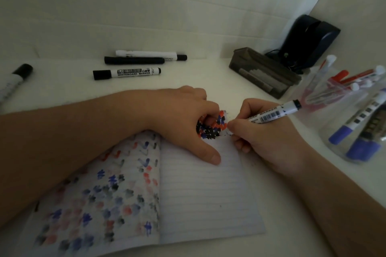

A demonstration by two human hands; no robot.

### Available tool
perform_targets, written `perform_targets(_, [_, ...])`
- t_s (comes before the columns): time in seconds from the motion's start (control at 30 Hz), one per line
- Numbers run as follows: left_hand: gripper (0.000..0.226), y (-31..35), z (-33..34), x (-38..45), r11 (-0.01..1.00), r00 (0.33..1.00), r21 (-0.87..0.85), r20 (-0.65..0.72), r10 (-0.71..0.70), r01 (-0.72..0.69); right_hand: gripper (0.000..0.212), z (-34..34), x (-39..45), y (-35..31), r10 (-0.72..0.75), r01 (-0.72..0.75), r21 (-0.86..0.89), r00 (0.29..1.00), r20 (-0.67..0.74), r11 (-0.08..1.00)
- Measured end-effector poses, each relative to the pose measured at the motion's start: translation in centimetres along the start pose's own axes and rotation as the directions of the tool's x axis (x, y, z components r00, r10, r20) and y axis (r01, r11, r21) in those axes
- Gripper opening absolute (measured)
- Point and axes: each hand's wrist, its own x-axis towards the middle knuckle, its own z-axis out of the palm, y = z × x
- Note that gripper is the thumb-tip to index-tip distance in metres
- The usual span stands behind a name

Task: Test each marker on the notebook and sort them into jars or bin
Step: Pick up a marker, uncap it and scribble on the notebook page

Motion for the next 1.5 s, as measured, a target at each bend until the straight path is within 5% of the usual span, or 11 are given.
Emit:
perform_targets(0.7, [0.073,-0.12,0.01,0.12,1.0,1.0,-0.001,-0.006,-0.002,0.002,0.025,0.23,-0.05,-0.2,-0.027,0.019,-0.161,0.999,-0.046,0.987])
perform_targets(1.5, [0.07,0.68,-0.9,-0.63,0.992,0.998,-0.117,0.03,-0.046,0.05,0.032,-0.1,0.33,0.32,-0.015,0.014,0.049,1.0,0.014,0.999])
